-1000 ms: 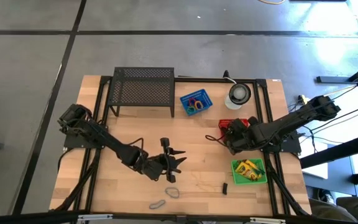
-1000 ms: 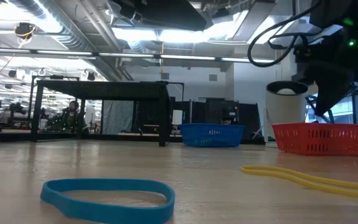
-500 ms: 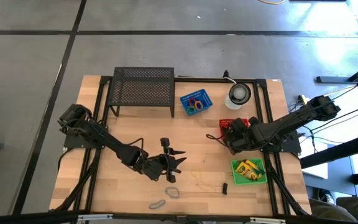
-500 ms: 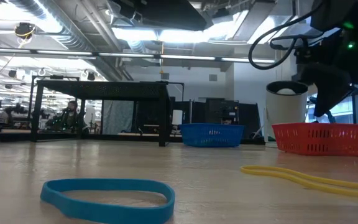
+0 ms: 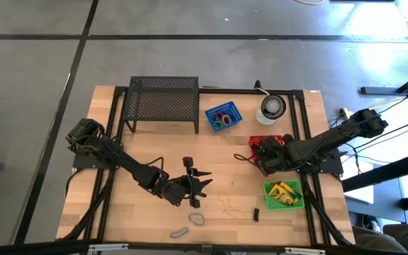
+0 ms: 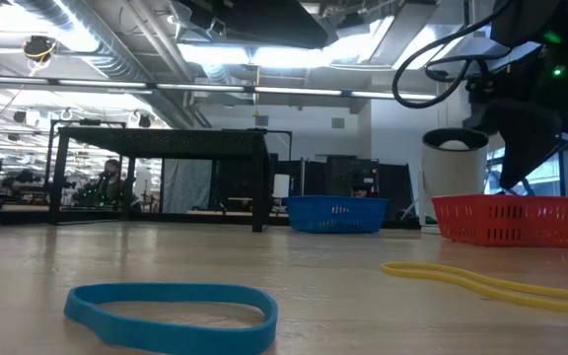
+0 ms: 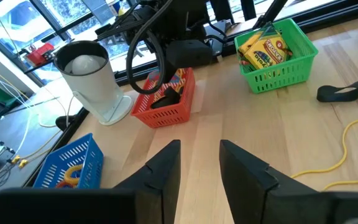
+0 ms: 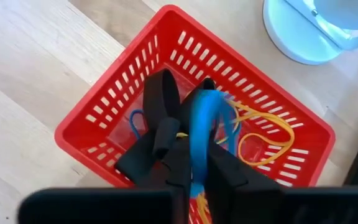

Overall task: Pick & Place Office Desk Supplies
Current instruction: Put the blue rubber band into the red bin, then put the yellow rubber band into the red bin

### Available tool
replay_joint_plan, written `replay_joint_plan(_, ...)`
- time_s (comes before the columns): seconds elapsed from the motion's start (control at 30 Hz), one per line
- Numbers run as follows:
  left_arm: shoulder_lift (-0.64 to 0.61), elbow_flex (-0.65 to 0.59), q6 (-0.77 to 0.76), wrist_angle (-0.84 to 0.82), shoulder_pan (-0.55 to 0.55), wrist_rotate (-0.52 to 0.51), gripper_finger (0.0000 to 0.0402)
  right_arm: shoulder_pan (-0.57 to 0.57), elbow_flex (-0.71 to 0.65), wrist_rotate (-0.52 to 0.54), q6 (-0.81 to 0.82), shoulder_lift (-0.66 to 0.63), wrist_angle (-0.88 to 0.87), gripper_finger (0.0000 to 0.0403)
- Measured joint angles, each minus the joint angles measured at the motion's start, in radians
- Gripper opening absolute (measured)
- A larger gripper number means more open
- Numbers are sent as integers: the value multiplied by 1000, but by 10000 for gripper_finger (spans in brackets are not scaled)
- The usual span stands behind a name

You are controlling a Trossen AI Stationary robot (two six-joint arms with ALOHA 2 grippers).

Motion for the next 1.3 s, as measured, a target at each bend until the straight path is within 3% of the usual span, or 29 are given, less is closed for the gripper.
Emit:
replay_joint_plan(0.47,0,0,-1,0,-2,54,106,0,1,18,-1,0,0,162)
replay_joint_plan(0.77,0,0,-3,-8,-22,97,104,38,113,-39,-83,0,-7,185)
replay_joint_plan(0.97,0,0,-3,-32,-42,94,106,152,135,-54,-289,2,289,171)
replay_joint_plan(1.13,0,0,-3,-32,-49,94,105,247,136,-128,-517,53,566,162)
replay_joint_plan(1.3,0,0,-44,-44,-51,95,103,265,136,-136,-636,147,672,165)
